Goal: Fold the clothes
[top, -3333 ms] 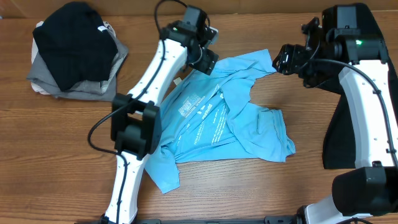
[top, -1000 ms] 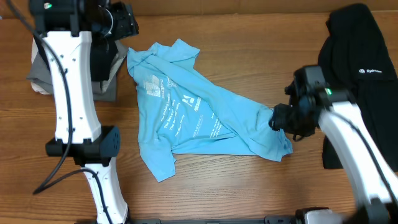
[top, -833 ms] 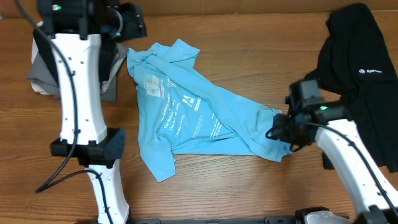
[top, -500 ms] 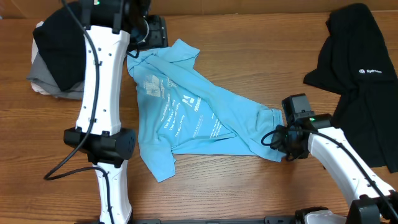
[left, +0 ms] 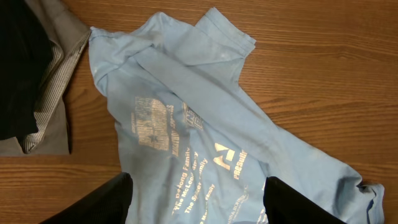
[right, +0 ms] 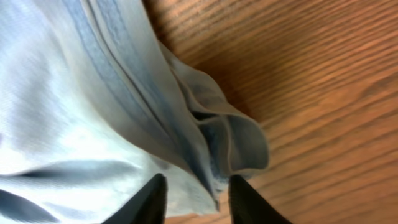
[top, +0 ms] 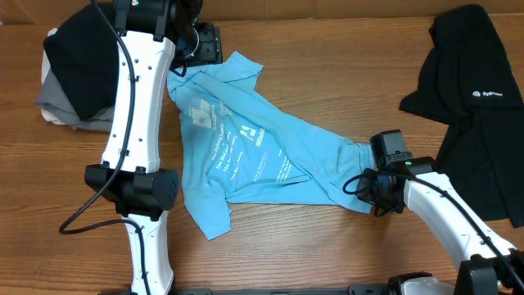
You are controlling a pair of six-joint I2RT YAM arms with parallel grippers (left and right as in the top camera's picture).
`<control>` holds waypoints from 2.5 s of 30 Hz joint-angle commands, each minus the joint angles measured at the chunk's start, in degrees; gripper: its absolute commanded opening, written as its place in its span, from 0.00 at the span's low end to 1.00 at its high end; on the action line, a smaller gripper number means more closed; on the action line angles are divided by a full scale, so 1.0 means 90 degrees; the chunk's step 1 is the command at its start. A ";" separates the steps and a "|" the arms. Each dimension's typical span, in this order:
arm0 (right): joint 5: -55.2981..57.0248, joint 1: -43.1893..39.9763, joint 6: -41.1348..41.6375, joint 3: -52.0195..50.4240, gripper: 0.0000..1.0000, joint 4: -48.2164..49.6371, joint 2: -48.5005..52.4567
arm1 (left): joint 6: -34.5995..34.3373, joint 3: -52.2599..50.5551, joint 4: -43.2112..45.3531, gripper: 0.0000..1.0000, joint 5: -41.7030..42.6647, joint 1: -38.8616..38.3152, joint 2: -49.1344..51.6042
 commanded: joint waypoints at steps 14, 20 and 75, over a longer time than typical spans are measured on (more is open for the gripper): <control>0.0092 0.0032 -0.0141 0.0005 0.16 0.0583 0.0481 | 0.0124 -0.0039 0.0289 0.71 -0.0087 -0.0034 0.0389; 0.0153 0.0032 -0.0452 0.0724 0.04 0.0063 0.0444 | 0.0124 -0.0039 0.0340 0.71 -0.0087 -0.0034 0.0389; -0.1957 -0.2465 -0.2450 0.9032 1.00 -0.0656 0.3582 | 0.0124 0.0991 0.0644 0.79 -0.0843 0.0289 -0.0163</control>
